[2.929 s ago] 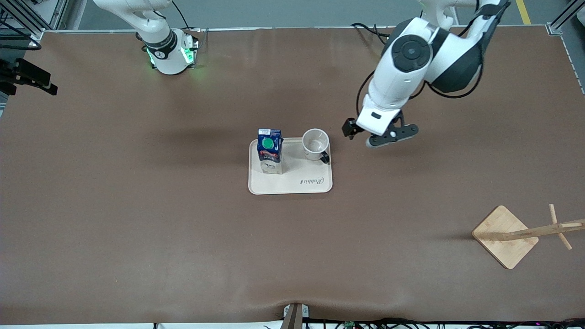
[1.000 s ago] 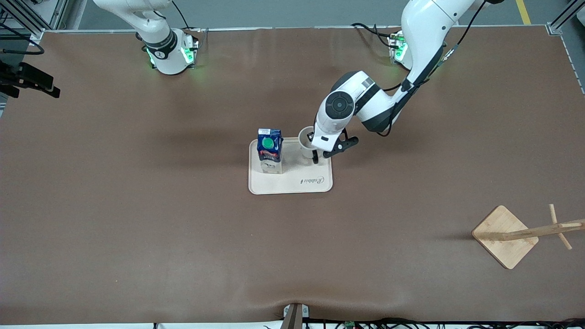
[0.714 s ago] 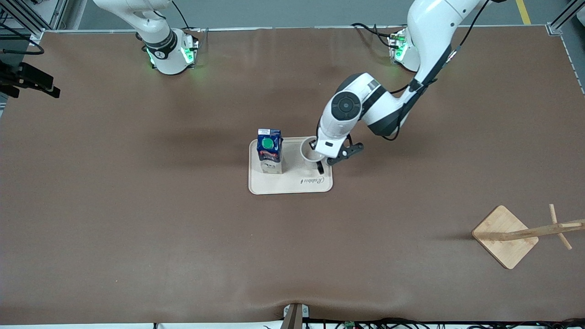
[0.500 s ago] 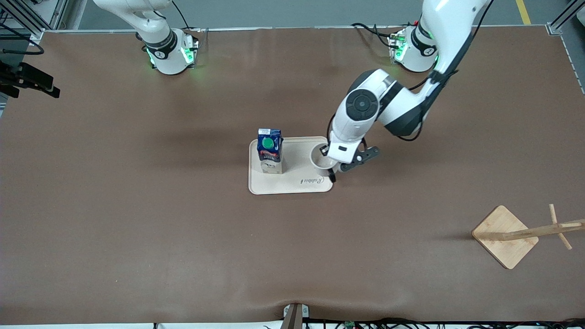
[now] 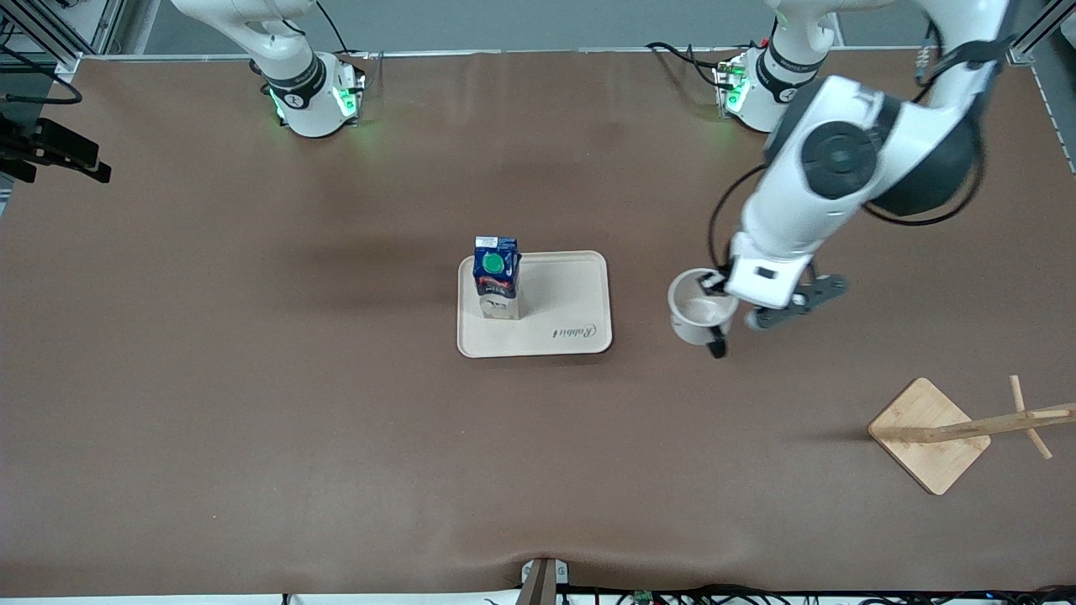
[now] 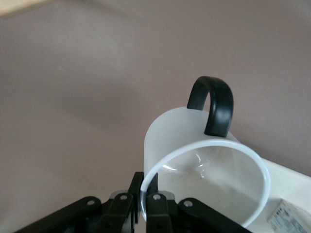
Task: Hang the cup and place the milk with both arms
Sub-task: 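Grasp the mug rim and carry it to the wooden stand, then hang the mug handle on the stand peg with the left gripper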
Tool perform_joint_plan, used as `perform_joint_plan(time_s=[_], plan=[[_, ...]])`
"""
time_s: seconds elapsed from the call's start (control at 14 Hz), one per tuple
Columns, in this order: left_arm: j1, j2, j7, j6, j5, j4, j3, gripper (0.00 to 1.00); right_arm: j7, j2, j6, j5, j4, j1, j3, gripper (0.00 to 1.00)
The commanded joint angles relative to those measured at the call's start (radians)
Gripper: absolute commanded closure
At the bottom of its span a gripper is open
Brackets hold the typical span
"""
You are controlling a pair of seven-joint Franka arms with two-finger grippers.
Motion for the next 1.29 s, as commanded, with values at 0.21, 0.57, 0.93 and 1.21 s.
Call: perform_joint_plan(time_s=[0.21,0.57,0.93,1.21], plan=[[0.224,-0.059,0.294,0.063,0.056,-0.027,-0.009,1.00,-0.007,0.010,-0.006,-0.002,0.022,-0.004,0.007,0.00],[0.349,-0.049,0.546,0.131,0.064,-0.019,-0.008,1.00,-0.004,0.010,-0.009,-0.002,0.022,-0.005,0.007,0.00],[0.452,-0.016,0.657,0.247,0.044,0.034,-0.006,1.00,-0.005,0.010,-0.008,-0.002,0.022,-0.002,0.007,0.00],[0.495,0.018,0.654,0.330,-0.026,0.034,-0.005,1.00,-0.005,0.010,-0.008,-0.002,0.022,-0.005,0.009,0.00]])
